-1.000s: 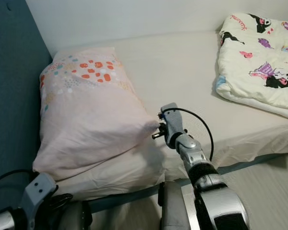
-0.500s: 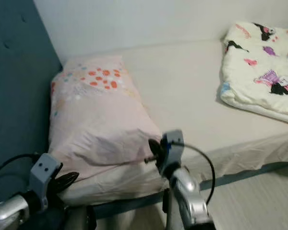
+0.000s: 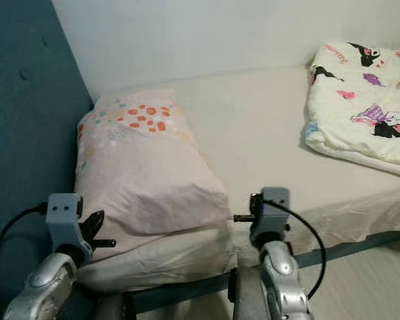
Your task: Clean up the room
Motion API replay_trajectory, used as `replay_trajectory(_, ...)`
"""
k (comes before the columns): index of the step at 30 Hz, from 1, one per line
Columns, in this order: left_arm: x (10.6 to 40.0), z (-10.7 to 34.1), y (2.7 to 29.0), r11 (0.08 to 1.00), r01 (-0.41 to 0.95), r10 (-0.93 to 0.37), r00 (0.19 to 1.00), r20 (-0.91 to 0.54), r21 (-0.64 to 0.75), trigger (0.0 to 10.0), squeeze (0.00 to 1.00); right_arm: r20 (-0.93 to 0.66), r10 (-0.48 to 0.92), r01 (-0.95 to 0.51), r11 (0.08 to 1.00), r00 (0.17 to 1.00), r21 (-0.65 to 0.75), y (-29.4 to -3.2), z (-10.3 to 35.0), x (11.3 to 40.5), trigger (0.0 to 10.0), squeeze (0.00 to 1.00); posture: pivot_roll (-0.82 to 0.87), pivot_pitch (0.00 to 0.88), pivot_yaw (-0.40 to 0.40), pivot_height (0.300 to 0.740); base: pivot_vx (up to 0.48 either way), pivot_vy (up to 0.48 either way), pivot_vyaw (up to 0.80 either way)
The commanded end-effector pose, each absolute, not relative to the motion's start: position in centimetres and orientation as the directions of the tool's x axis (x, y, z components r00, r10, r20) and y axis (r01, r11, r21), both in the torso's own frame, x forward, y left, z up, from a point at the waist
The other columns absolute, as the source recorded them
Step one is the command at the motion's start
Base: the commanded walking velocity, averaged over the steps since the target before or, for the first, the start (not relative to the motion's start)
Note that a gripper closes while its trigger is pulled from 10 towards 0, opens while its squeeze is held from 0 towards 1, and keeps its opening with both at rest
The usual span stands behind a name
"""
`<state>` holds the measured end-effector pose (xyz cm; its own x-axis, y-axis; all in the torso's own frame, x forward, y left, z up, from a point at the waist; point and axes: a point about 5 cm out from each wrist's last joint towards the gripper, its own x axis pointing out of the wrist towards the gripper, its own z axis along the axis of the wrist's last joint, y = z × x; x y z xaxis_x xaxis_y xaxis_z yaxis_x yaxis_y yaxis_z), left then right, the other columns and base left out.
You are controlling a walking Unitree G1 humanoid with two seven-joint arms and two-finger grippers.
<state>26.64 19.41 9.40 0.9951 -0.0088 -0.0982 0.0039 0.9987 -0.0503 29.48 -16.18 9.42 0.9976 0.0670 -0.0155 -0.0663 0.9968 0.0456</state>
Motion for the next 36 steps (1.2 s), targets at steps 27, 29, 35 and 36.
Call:
replay_trajectory(27,26.9,9.0,16.6,0.999,0.014,-0.015,1.0,-0.028,-0.051,10.0,0.0,-0.037,0.219,-0.217,0.975,0.975,0.057,-13.5,8.6,29.2,10.0,0.0,-0.03,0.069,-0.022,0.662,0.0,0.0,0.0)
replay_trajectory(29,26.9,9.0,16.9,0.999,-0.01,0.009,1.0,-0.029,-0.047,10.0,0.0,-0.034,0.235,-0.233,0.971,0.971,0.055,-13.2,8.6,29.1,10.0,0.0,-0.03,0.07,-0.023,0.662,0.0,0.0,0.0)
replay_trajectory(35,26.9,8.6,16.9,0.999,-0.01,0.008,0.998,-0.057,-0.044,10.0,0.0,-0.04,0.263,-0.26,0.963,0.964,0.069,-13.0,8.3,28.9,10.0,0.0,-0.03,0.071,-0.027,0.667,0.0,0.0,0.0)
replay_trajectory(36,27.0,8.5,16.8,0.999,-0.002,-0.001,0.998,-0.063,-0.053,10.0,0.0,-0.043,0.269,-0.266,0.962,0.962,0.07,-13.0,8.2,28.9,10.0,0.0,-0.02,0.072,-0.031,0.672,0.0,0.0,0.0)
